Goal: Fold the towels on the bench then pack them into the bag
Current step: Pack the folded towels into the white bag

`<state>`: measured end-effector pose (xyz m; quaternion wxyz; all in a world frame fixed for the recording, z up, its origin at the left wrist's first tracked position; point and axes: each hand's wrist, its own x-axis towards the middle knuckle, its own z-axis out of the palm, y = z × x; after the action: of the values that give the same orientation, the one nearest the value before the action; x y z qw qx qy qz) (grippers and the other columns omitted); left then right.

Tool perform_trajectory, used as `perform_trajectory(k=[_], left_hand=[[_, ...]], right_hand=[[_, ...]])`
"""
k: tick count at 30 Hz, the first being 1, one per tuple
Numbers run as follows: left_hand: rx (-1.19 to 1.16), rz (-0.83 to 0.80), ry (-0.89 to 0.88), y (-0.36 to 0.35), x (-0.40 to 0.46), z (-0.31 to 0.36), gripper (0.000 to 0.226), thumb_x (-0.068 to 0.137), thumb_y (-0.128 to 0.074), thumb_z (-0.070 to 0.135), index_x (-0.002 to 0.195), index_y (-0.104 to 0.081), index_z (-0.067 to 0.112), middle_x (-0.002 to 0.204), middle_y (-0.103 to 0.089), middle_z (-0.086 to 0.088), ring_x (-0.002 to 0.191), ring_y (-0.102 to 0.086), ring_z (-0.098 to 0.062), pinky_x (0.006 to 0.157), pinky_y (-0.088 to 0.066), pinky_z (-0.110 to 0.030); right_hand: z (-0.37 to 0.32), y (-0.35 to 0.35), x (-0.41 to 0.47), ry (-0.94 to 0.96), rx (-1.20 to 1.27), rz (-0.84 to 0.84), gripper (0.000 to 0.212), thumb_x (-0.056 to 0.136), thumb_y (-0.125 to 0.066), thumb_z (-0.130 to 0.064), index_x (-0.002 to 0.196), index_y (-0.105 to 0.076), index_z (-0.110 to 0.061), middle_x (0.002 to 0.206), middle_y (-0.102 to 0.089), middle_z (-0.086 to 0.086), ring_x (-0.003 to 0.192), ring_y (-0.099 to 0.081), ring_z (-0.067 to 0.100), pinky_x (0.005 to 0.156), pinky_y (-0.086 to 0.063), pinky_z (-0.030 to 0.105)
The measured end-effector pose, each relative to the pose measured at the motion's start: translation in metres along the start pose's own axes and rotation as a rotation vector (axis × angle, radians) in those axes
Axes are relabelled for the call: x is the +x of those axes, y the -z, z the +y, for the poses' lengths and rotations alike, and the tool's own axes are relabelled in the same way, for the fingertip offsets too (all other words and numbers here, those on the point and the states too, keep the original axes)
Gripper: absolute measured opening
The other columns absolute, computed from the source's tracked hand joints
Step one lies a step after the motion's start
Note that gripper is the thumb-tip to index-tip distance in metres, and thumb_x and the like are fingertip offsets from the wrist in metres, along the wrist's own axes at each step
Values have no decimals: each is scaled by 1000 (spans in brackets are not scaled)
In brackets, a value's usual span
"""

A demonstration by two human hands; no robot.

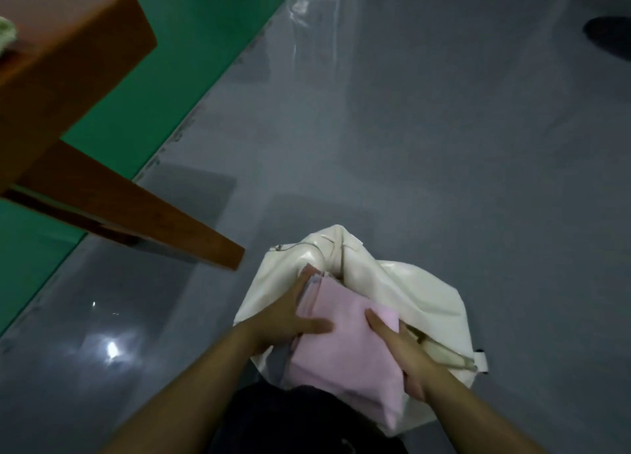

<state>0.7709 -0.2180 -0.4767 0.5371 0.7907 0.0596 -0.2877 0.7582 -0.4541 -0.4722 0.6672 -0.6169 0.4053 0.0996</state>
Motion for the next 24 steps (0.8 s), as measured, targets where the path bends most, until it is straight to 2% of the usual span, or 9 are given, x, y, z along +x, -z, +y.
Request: perform_trajectory(k=[1, 3, 7, 9, 13, 15, 18, 21, 24], left_hand=[[20, -34, 0, -5, 1, 0, 111, 74, -85, 55, 154, -7, 51, 153, -18, 37, 138, -25, 12, 114, -24, -19], [54, -78, 9, -13, 5, 0, 107, 76, -82, 57, 155, -11, 48, 155, -22, 30, 141, -27, 6, 118, -24, -24], [28, -127, 0, -25, 20, 9, 96, 82, -81, 48, 156, -21, 40, 152, -32, 25, 139, -32, 2, 113, -24, -19], [-18, -149, 26, -31, 32, 11, 90, 84, -81, 42, 155, -25, 35, 148, -38, 22, 136, -38, -2, 111, -29, -20], [-215, -146, 108, -42, 51, 13, 68, 87, -81, 33, 144, -44, 28, 135, -57, 14, 121, -56, -5, 106, -47, -29], [-300, -48, 130, -48, 58, 10, 74, 85, -81, 33, 146, -39, 27, 137, -52, 13, 117, -54, 0, 98, -48, -24], [-230, 108, 222, -57, 60, 3, 127, 63, -81, 71, 160, -10, 28, 162, -23, 8, 145, -33, -16, 118, -34, -41], [10, 227, 303, -65, 59, -3, 138, 55, -52, 88, 161, 10, 25, 168, 7, 2, 155, 0, -22, 126, -10, -45], [159, 292, 301, -64, 55, -8, 113, 70, -36, 73, 161, 9, 25, 170, 2, -5, 155, -2, -27, 125, -10, -40]], right_hand=[[-4, 7, -2, -36, -197, -278, 45, 93, -61, -49, 124, -43, -21, 118, -60, -1, 102, -60, 16, 94, -48, 37], [12, 16, 28, 25, -464, -453, 52, 88, -75, -46, 129, -44, -33, 121, -59, -12, 107, -59, 6, 97, -46, 35], [11, 28, 44, 330, -410, -404, 61, 80, -80, -49, 133, -56, -30, 124, -67, -12, 116, -62, 6, 104, -48, 31], [0, 29, 48, 421, -448, -376, 46, 84, -79, -42, 124, -63, -27, 117, -70, -14, 108, -64, -3, 101, -51, 23], [-30, 32, 52, 350, -517, -414, 40, 83, -79, -49, 119, -68, -33, 109, -74, -18, 102, -67, -1, 90, -53, 23], [-40, 30, 57, 281, -508, -444, 40, 78, -84, -44, 114, -69, -32, 103, -75, -18, 94, -70, 1, 80, -55, 23], [-43, 23, 69, 369, -560, -371, 47, 69, -91, -41, 108, -70, -26, 96, -75, -12, 83, -68, -2, 65, -51, 12], [-40, 4, 81, 446, -643, -292, 67, 61, -91, -60, 114, -69, -25, 107, -73, -11, 99, -67, 6, 85, -53, 21], [-31, -19, 95, 480, -651, -270, 83, 61, -88, -65, 130, -61, -26, 127, -65, -10, 117, -57, 10, 108, -41, 30]])
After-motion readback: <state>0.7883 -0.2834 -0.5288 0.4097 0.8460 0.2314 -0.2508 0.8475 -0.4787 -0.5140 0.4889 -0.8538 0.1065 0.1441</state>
